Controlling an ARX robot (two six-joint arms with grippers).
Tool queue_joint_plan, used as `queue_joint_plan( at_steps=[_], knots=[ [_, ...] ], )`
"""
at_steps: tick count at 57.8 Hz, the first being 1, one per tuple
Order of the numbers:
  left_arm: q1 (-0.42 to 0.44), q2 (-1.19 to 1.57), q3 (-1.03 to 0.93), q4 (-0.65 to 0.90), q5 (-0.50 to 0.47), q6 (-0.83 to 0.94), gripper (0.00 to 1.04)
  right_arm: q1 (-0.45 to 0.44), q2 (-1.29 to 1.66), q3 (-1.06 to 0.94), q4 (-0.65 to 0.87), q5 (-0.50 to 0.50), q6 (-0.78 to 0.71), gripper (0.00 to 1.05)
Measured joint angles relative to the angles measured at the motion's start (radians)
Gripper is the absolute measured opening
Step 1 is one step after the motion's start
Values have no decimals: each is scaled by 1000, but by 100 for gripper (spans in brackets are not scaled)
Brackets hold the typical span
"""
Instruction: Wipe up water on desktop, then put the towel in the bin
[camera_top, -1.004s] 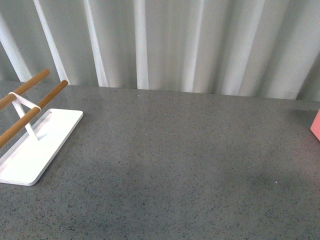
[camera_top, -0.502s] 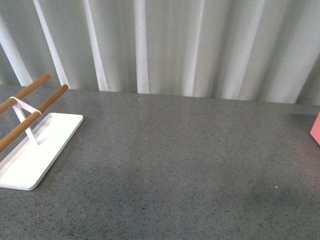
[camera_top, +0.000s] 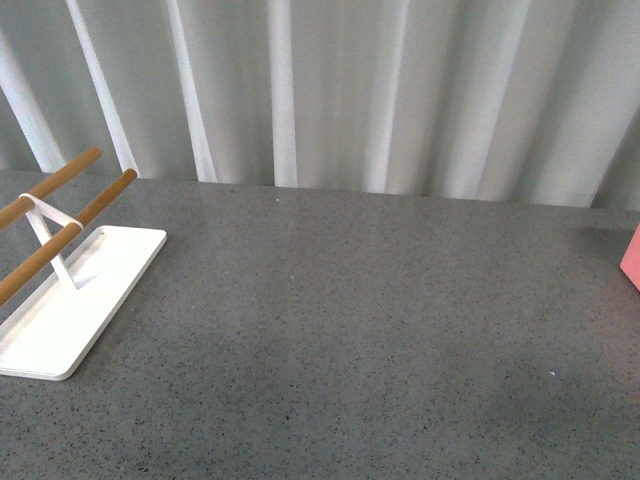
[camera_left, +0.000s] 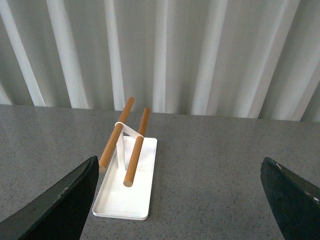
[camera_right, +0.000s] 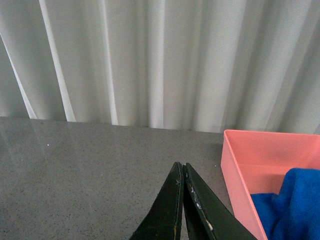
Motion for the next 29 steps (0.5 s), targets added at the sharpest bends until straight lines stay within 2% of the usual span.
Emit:
queue_joint_plan(
  at_steps=[16,22,29],
  knots=[
    [0,0,0,0,0,0,98,0,-75,0,-76,0,0,3],
    [0,0,0,0,0,0,98,0,-208,0,-241,1,0,3],
    [0,-1,0,0,0,0,98,0,-243,0,-249,2,1,3]
  ],
)
